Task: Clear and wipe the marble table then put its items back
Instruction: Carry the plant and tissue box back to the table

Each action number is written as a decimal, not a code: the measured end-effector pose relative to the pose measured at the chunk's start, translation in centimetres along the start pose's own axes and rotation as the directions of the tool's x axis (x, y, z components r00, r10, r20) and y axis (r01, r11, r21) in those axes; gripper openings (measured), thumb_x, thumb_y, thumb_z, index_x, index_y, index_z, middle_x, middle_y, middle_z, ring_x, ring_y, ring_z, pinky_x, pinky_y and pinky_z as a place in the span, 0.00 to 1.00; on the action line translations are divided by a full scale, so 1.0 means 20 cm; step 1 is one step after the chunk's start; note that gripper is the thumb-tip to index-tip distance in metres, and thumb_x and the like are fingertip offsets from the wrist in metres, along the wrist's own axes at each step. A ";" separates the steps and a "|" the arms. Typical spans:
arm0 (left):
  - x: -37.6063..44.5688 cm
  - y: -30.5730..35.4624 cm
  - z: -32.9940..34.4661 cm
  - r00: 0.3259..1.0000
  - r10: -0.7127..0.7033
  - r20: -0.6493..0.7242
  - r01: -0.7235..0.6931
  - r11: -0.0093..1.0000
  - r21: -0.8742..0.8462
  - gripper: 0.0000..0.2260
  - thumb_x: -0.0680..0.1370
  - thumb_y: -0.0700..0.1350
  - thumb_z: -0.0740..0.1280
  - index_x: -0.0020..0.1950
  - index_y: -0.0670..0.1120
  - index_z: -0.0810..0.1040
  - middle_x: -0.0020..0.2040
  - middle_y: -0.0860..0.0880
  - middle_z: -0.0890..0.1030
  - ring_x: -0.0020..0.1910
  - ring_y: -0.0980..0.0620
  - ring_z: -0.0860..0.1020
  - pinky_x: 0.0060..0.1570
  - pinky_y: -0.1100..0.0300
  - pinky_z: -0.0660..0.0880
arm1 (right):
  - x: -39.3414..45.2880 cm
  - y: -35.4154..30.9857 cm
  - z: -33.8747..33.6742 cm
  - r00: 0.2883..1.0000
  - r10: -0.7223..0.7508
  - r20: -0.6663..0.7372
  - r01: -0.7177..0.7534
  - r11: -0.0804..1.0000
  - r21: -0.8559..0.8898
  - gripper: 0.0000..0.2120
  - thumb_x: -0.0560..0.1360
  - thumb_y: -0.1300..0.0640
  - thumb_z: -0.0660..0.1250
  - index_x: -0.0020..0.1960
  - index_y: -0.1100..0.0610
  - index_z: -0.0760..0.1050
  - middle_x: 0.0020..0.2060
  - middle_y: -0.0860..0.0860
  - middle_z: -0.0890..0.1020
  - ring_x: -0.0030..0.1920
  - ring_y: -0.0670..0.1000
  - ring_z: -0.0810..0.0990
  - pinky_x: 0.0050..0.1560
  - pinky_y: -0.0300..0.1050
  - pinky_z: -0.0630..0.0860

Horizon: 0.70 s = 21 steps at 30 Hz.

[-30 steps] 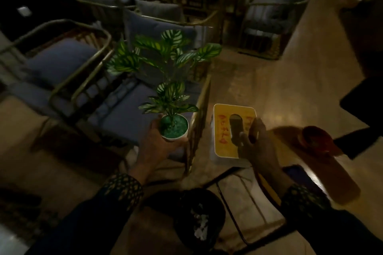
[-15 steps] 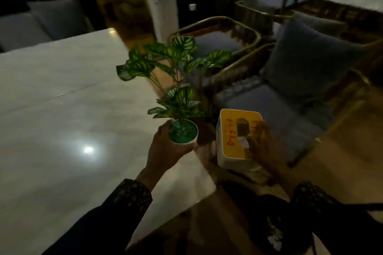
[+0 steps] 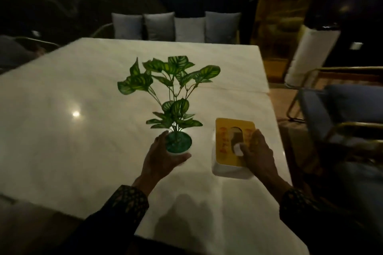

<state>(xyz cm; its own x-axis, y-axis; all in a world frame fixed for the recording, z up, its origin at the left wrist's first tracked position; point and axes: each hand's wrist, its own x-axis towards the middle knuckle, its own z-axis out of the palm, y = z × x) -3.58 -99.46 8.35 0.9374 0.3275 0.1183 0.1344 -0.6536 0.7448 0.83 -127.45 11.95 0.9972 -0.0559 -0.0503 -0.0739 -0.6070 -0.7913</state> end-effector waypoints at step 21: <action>1.66 -1.01 -0.64 0.995 -0.092 0.037 0.097 0.985 -0.145 0.39 0.64 0.53 0.80 0.70 0.51 0.65 0.64 0.51 0.72 0.58 0.57 0.70 0.44 0.74 0.67 | 1.07 -0.98 1.49 0.997 0.023 0.076 -0.028 0.998 0.057 0.29 0.76 0.38 0.60 0.73 0.45 0.57 0.59 0.49 0.75 0.51 0.51 0.77 0.53 0.49 0.71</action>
<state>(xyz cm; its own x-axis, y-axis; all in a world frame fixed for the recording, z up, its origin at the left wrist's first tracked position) 20.73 -66.70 5.59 0.9321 0.3613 0.0248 0.1764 -0.5128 0.8402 23.93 -93.16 8.19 0.9933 -0.0094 -0.1150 -0.1006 -0.5590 -0.8231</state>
